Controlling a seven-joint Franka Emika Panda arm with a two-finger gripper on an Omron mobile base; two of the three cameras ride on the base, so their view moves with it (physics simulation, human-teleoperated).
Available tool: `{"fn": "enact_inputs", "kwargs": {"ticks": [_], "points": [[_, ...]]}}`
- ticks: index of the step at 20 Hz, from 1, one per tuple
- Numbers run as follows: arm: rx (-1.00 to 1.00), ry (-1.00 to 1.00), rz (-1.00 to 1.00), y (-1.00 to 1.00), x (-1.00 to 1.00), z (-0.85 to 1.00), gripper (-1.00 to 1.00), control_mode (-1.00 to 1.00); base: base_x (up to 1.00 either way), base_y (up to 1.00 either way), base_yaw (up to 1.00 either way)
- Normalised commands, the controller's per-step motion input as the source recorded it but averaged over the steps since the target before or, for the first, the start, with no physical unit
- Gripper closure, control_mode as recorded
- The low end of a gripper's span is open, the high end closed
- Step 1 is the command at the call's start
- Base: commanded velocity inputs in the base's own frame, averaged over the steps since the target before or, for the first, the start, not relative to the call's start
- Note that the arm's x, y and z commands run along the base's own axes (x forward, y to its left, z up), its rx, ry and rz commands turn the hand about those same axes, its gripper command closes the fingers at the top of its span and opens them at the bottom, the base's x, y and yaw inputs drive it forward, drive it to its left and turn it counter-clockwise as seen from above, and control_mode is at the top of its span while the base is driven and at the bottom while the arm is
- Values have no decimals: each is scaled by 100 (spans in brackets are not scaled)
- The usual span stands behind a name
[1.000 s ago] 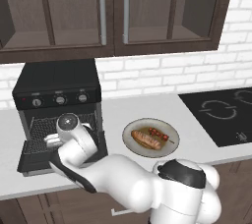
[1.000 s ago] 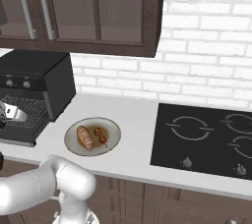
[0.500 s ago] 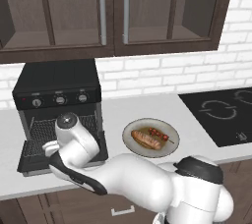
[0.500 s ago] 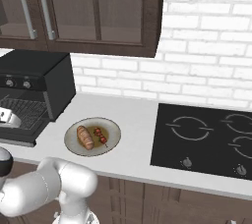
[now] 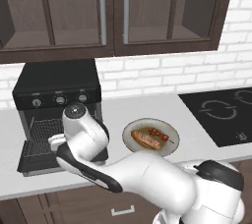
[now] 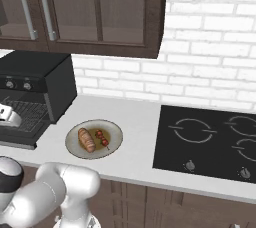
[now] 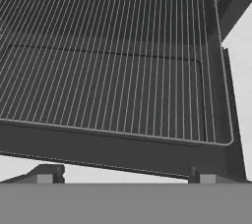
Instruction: Pick up the kebab skewer and baguette bread, and place them inside the toaster oven. Close the toaster oven door and start by setting the timer.
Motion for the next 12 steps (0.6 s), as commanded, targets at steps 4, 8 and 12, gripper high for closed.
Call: {"fn": "enact_inputs", "kwargs": {"ticks": [4,8,12], "points": [[2,4,0,-78,-36,22,-100,-100,0,0,0],[3,5,0,-100,-41,3,-100,-100,0,0,0],[0,8,3,-100,-37,0,-100,-100,0,0,0]]}}
